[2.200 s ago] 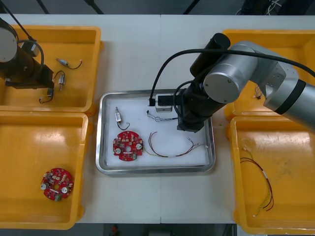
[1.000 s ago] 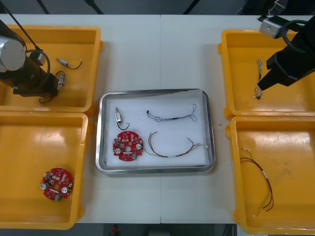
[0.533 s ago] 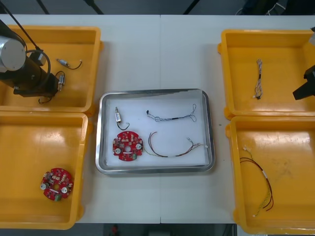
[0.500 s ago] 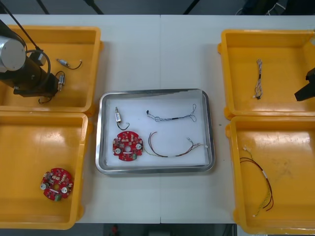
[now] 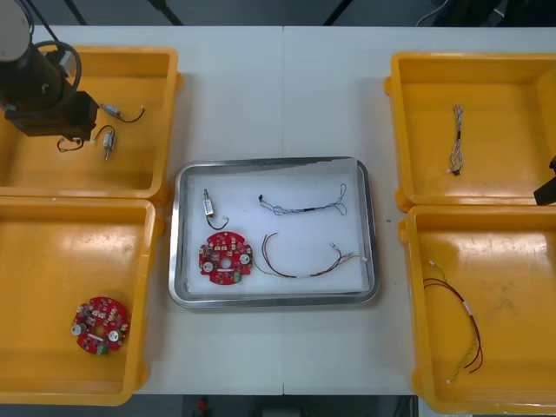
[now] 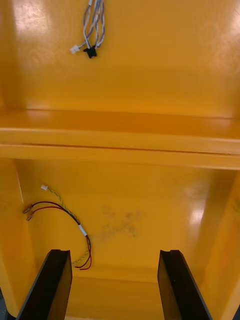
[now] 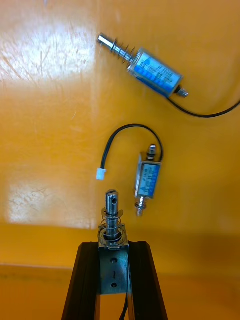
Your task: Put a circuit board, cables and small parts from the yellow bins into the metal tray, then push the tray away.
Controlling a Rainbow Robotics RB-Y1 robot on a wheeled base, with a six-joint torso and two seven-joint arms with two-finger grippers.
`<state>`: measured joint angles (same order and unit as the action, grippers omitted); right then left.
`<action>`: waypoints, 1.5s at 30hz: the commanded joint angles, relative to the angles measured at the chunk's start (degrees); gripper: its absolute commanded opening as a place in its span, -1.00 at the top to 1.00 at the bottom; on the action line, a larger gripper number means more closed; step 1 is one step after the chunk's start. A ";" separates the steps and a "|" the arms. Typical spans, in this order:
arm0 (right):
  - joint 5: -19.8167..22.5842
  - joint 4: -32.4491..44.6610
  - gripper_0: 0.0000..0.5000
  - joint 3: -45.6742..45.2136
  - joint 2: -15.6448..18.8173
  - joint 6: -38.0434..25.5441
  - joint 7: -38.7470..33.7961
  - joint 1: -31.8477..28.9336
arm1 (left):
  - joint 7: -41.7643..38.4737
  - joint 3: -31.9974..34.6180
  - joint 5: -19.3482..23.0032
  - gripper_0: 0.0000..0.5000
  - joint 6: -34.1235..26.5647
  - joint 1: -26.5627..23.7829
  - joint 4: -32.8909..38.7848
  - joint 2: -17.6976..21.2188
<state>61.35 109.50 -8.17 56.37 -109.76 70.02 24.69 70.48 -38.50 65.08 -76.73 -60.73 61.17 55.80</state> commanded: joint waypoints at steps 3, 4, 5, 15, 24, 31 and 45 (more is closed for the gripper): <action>-1.15 1.51 -1.00 -1.41 2.34 0.25 -6.47 -2.28 | 2.38 7.48 0.40 1.00 -6.77 -3.61 4.04 3.09; -1.50 1.51 -1.00 -1.41 2.34 0.25 -6.65 -2.54 | 2.03 8.18 0.40 1.00 -7.82 -3.61 4.75 3.09; -1.85 1.51 -1.00 -1.41 2.34 0.25 -6.65 -2.89 | 1.68 8.89 0.48 1.00 -8.88 -3.61 5.45 3.09; -4.57 1.60 -1.00 -1.50 2.25 3.50 -6.47 -5.79 | -10.45 11.08 1.54 1.00 -15.65 -3.61 15.29 2.82; -5.36 1.51 -1.00 -1.50 2.34 3.85 -6.21 -6.06 | -25.56 11.26 2.15 1.00 -17.32 -2.29 25.05 0.45; -5.36 1.51 -1.00 -1.50 2.34 3.85 -6.21 -6.06 | -39.28 11.35 -2.50 1.00 -17.75 0.61 35.25 -2.01; -5.36 1.51 -1.00 -1.50 2.34 3.85 -6.21 -6.06 | -50.88 11.26 -15.60 1.00 -19.69 7.12 42.89 -13.35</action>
<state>56.40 109.56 -8.17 56.37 -106.25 63.69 19.18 24.21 -29.11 52.06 -95.83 -55.69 101.95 45.70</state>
